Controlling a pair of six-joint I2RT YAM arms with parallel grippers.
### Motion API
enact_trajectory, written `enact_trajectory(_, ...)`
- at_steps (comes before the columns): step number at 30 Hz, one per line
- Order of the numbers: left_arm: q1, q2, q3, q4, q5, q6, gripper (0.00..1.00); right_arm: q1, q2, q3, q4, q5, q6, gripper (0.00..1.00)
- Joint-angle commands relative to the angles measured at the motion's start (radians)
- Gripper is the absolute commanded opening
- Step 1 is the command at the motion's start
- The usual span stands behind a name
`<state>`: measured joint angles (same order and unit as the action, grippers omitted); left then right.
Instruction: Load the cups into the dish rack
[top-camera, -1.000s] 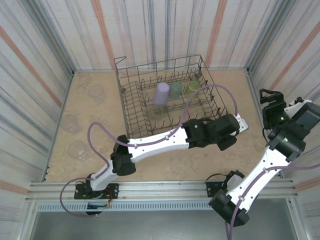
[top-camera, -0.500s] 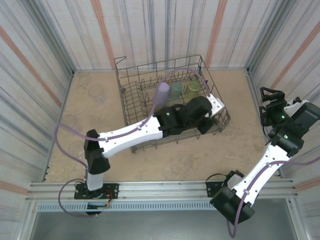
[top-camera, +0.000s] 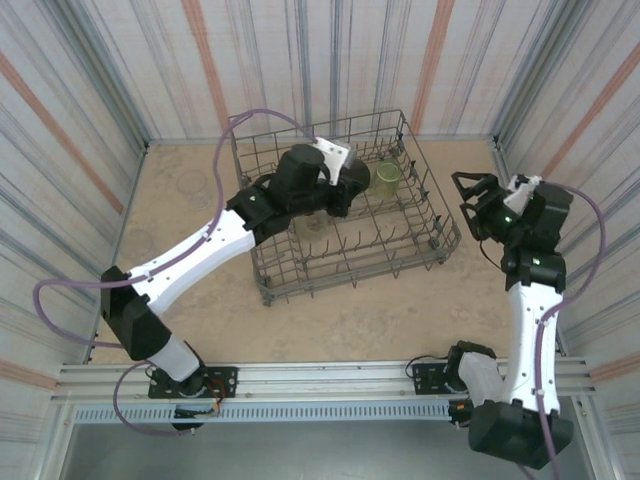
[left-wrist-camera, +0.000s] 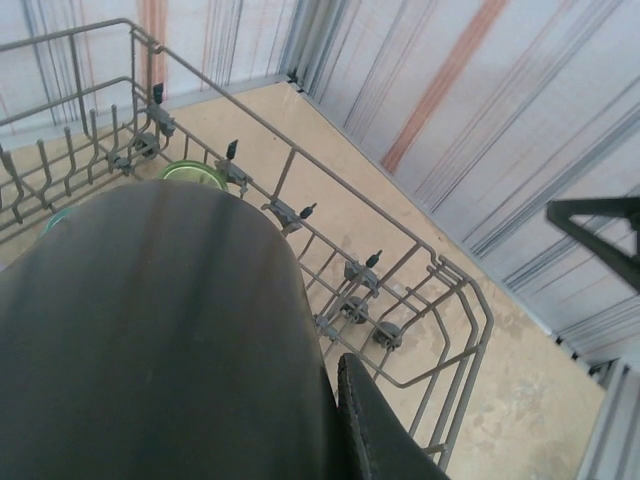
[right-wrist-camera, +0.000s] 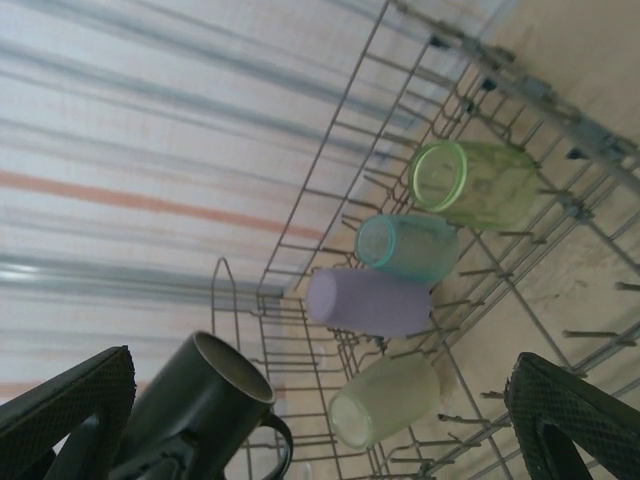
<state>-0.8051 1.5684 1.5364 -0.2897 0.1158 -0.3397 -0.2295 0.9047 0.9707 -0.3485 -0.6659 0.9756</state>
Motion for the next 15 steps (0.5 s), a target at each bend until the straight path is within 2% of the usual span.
enact_trajectory(1,0.078,-0.071,-0.031,0.162,0.166,-0.115,0.00,0.102,0.057,-0.006,0.118,0.074,-0.051,0.99)
enact_trajectory(6,0.184,-0.110,-0.127,0.258,0.274,-0.221,0.00,0.219,0.170,-0.004,0.247,0.038,-0.087,0.99)
enact_trajectory(15,0.305,-0.091,-0.178,0.437,0.507,-0.448,0.00,0.322,0.273,-0.019,0.429,-0.042,-0.109,0.99)
